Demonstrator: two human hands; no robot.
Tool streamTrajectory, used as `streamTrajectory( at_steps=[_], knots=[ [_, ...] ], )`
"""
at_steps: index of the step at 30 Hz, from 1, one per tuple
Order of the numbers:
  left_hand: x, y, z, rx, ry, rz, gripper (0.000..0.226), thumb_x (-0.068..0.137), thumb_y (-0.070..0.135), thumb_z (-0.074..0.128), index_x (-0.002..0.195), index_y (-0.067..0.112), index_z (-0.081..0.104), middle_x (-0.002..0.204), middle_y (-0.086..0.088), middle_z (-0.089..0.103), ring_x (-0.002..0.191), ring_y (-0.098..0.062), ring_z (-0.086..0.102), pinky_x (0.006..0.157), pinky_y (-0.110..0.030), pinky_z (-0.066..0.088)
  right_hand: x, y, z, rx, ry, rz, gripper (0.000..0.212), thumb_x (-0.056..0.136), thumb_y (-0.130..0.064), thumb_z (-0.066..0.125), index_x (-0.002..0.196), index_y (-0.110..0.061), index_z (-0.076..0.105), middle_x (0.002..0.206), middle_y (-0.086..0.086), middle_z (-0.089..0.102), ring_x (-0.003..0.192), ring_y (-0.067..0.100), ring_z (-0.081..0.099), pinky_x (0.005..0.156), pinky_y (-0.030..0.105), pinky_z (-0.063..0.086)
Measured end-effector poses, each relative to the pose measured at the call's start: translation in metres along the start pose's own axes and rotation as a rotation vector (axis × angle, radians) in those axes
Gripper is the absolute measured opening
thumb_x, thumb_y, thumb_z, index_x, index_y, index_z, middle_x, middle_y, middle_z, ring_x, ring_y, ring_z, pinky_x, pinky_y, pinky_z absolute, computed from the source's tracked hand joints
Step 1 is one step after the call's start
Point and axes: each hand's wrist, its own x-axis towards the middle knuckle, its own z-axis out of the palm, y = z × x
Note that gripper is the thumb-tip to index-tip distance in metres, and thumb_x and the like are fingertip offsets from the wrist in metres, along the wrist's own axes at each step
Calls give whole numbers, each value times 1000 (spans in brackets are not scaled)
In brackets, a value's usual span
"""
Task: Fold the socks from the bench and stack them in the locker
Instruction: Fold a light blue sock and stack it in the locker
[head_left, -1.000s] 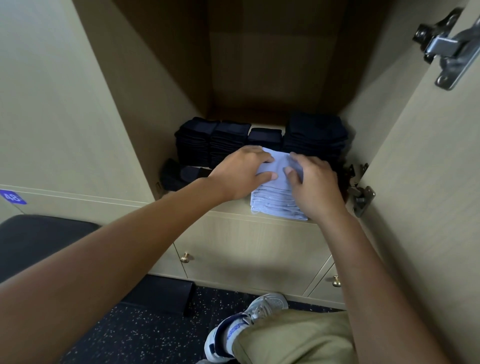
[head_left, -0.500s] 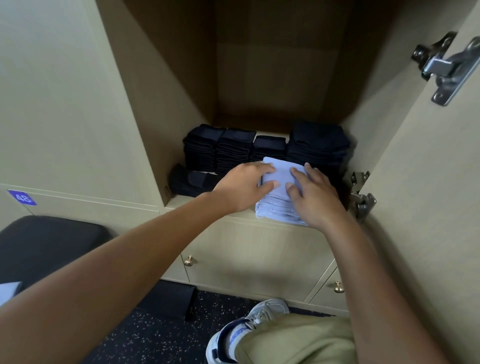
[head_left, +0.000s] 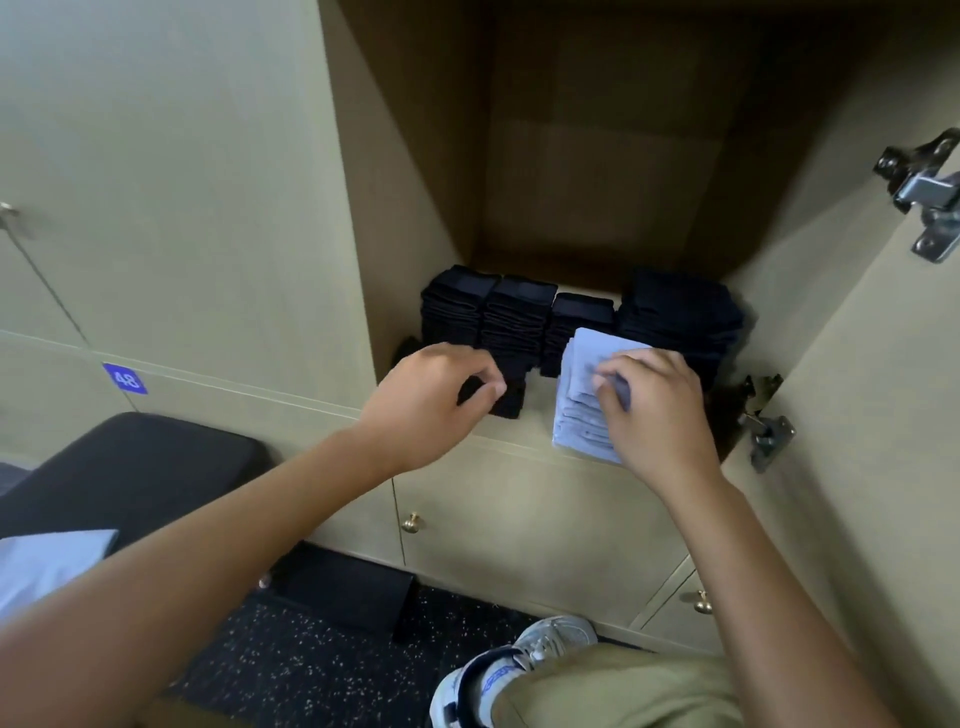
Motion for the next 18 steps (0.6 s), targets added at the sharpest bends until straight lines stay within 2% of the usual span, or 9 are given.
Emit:
streamTrajectory(
  at_steps=[5, 8, 11, 14, 18],
  knots=[
    [-54, -18, -15, 52, -2, -61, 26, 100, 42, 50, 101, 25, 70, 102, 13, 71, 97, -8, 59, 80, -30, 50, -13, -43, -3, 52, -53, -83, 9, 98, -22, 58, 92, -18, 64, 94, -3, 65, 96, 23, 53, 91, 39, 37],
    [-86, -25, -21, 46, 18, -146, 19, 101, 41, 56, 102, 29, 70, 103, 16, 70, 94, -6, 59, 78, -31, 50, -22, -67, 2, 101, -147, -140, 7, 98, -26, 59, 93, -21, 61, 89, -7, 63, 91, 21, 53, 89, 38, 38],
    [-117, -31, -28, 53, 66, -235, 14, 99, 39, 60, 103, 30, 71, 101, 24, 66, 94, 2, 58, 80, -25, 49, -33, -86, 7, 147, -228, -201, 7, 98, -27, 60, 102, -21, 61, 92, -9, 62, 96, 18, 53, 85, 35, 40],
    [-149, -43, -34, 8, 98, -371, 13, 98, 38, 60, 101, 31, 70, 99, 27, 64, 86, 12, 59, 77, -16, 43, -46, -102, 13, 148, -317, -266, 16, 100, -31, 57, 113, -23, 60, 98, -11, 62, 101, 15, 53, 78, 29, 36],
    [-190, -67, -44, 43, 133, -493, 13, 98, 35, 61, 101, 28, 71, 96, 22, 66, 90, 2, 61, 80, -25, 49, -60, -118, 20, 144, -430, -328, 20, 101, -36, 54, 120, -28, 56, 105, -15, 59, 103, 9, 54, 79, 26, 36]
  ],
)
